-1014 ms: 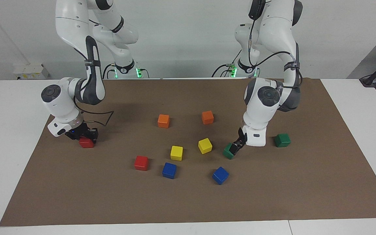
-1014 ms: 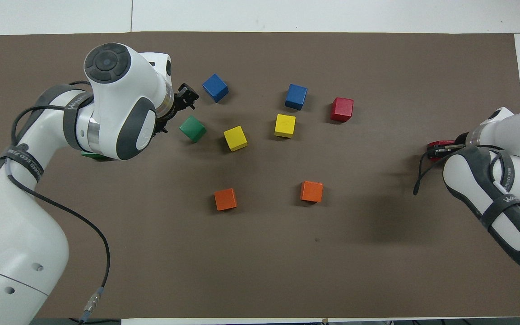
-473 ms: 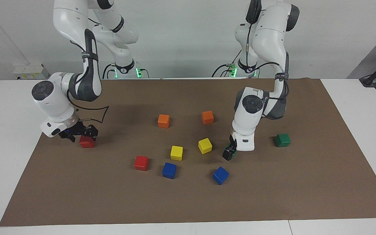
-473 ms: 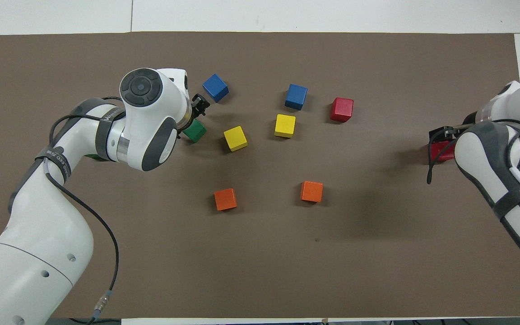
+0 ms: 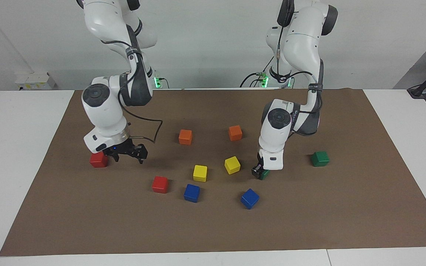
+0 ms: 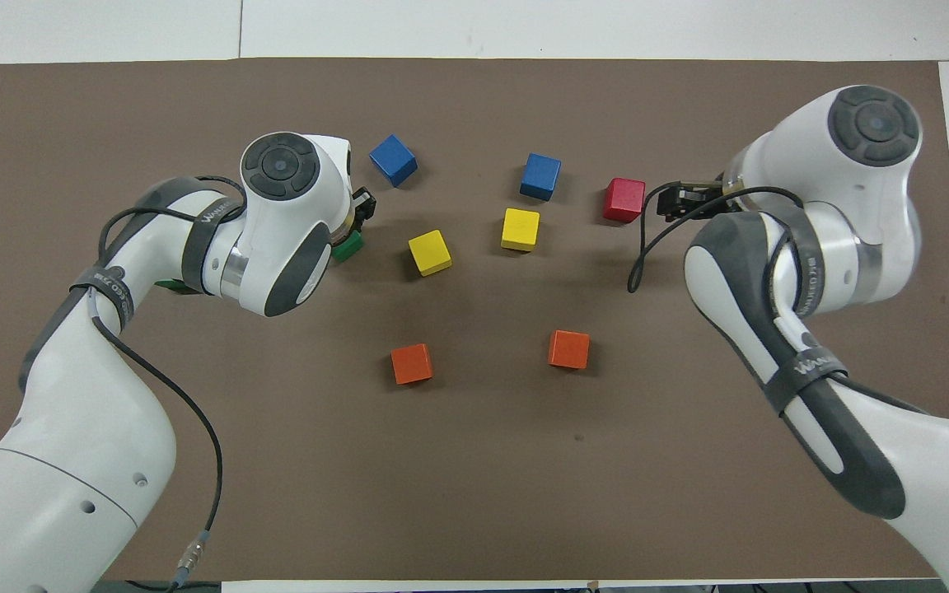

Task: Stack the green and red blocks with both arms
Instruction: 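Carry the green block onto the first green while the right gripper carries red onto red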

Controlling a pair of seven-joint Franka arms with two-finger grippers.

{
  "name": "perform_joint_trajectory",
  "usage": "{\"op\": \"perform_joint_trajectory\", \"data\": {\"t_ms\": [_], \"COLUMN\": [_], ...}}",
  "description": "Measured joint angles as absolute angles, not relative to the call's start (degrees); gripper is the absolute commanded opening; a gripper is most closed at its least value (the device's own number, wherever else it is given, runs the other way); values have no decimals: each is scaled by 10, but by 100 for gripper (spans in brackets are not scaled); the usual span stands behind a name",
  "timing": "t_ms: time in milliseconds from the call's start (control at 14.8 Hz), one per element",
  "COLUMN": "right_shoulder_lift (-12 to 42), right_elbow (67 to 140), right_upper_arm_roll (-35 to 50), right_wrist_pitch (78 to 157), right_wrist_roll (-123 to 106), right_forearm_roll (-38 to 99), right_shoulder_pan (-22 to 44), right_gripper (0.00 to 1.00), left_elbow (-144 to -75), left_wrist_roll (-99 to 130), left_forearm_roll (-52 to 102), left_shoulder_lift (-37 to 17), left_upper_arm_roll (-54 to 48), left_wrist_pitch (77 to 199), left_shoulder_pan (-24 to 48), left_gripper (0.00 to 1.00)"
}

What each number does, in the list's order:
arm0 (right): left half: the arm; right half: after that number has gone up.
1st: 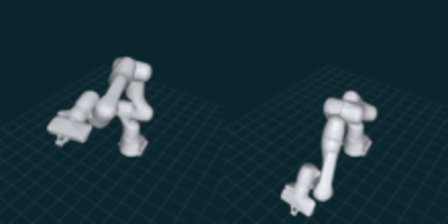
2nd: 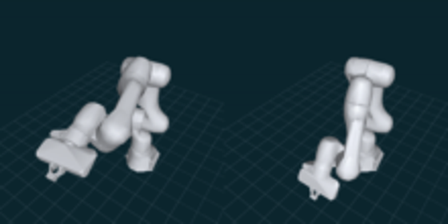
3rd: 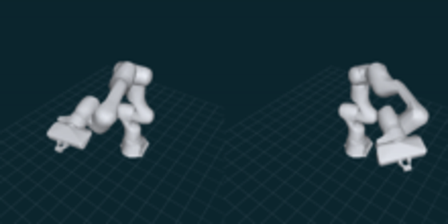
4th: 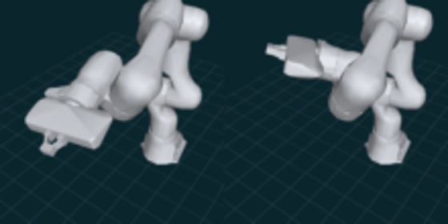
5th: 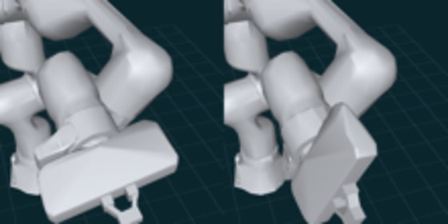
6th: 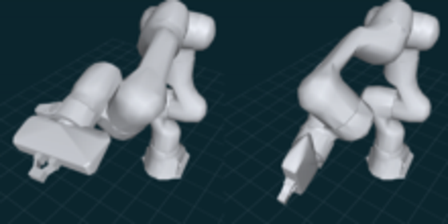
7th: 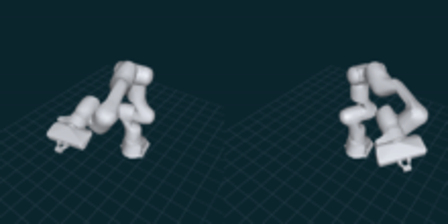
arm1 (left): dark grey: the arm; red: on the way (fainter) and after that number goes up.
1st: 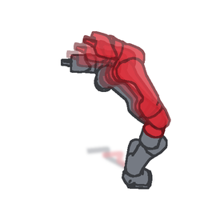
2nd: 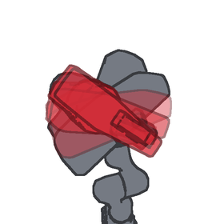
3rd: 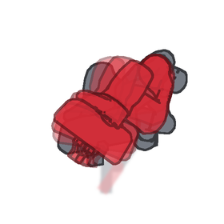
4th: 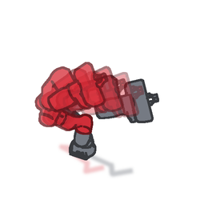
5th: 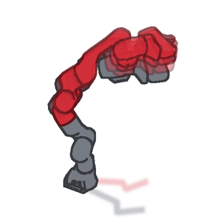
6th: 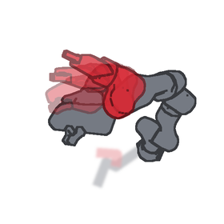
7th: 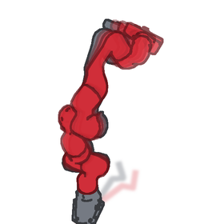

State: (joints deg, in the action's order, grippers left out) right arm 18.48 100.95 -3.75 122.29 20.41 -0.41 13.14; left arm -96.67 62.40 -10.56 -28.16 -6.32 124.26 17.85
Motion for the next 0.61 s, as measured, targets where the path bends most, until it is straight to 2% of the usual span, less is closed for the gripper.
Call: {"op": "perform_joint_trajectory", "data": {"t_ms": [135, 338, 473, 608], "right_shoulder_lift": [225, 274, 291, 301], "right_elbow": [973, 948, 943, 943], "right_upper_arm_roll": [-37, -36, -36, -36], "right_wrist_pitch": [1233, 1273, 1288, 1298], "right_wrist_roll": [256, 274, 279, 280], "right_forearm_roll": [-3, 4, 7, 7], "right_shoulder_pan": [155, 166, 167, 169], "right_gripper": [100, 100, 100, 100], "left_elbow": [-967, -994, -1012, -1024], "left_wrist_roll": [505, 261, 107, 16], "left_forearm_roll": [-100, -40, -21, -16], "left_shoulder_lift": [-240, -154, -129, -129], "left_upper_arm_roll": [-56, -51, -49, -49], "left_wrist_pitch": [1187, 1123, 1116, 1120], "left_shoulder_pan": [152, 47, -15, -47], "left_gripper": [0, 0, 0, 0]}}
